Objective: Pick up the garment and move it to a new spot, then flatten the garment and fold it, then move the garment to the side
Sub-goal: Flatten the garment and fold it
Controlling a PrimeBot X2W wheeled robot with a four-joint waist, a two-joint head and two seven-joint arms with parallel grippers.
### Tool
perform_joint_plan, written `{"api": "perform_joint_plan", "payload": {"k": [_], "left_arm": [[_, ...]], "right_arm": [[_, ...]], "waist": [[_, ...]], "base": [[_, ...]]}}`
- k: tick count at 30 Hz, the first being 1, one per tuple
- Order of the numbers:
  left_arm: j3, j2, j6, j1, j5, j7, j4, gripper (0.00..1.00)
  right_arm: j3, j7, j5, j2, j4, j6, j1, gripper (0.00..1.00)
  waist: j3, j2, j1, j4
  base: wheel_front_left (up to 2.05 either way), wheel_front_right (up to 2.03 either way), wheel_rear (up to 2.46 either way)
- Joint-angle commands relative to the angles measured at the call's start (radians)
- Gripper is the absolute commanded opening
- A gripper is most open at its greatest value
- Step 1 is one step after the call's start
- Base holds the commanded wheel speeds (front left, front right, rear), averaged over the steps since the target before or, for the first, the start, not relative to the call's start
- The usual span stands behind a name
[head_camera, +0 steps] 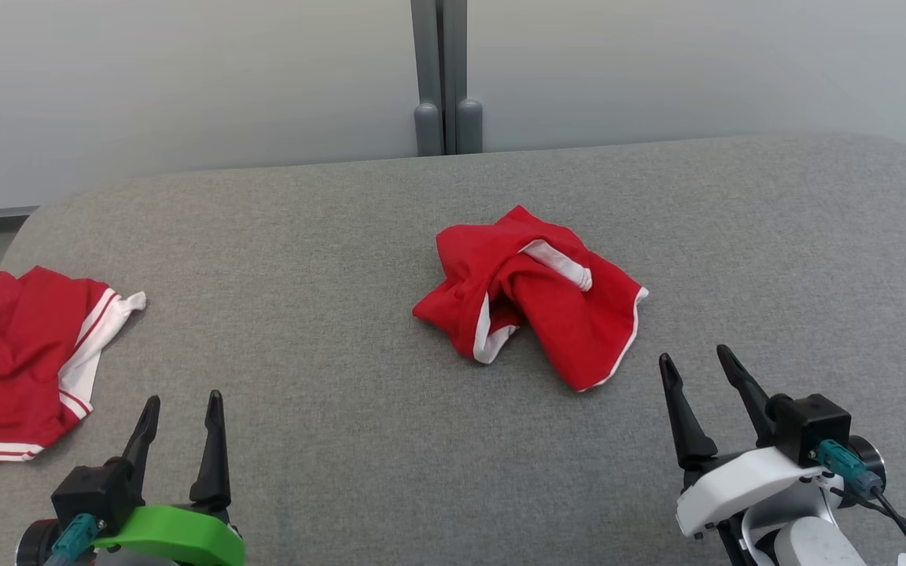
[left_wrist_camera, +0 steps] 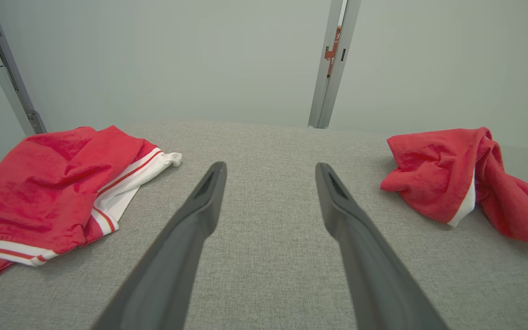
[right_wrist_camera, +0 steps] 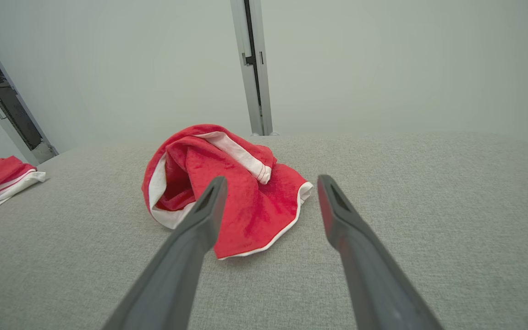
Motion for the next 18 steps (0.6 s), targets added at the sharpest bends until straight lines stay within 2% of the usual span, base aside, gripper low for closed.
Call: {"api": "perform_joint_plan", "payload": {"k": [1, 18], "left_arm": [[0.000, 0.008, 0.005, -0.010, -0.005, 0.003, -0.003, 1.00], [-0.011, 0.015, 0.022, -0.006, -0.011, 0.005, -0.010, 1.00]], "right_arm": [[-0.003, -0.005, 0.001, -0.001, 0.001, 0.000, 0.008, 1.00], [-0.004, -0.005, -0.001, 0.001, 0.003, 0.000, 0.008, 1.00]], "waist": [[0.000, 0.0000, 0.0000, 0.000], [0.002, 0.0000, 0.0000, -0.001]], "base": [[0.00, 0.00, 0.00], [0.00, 0.00, 0.00]]}}
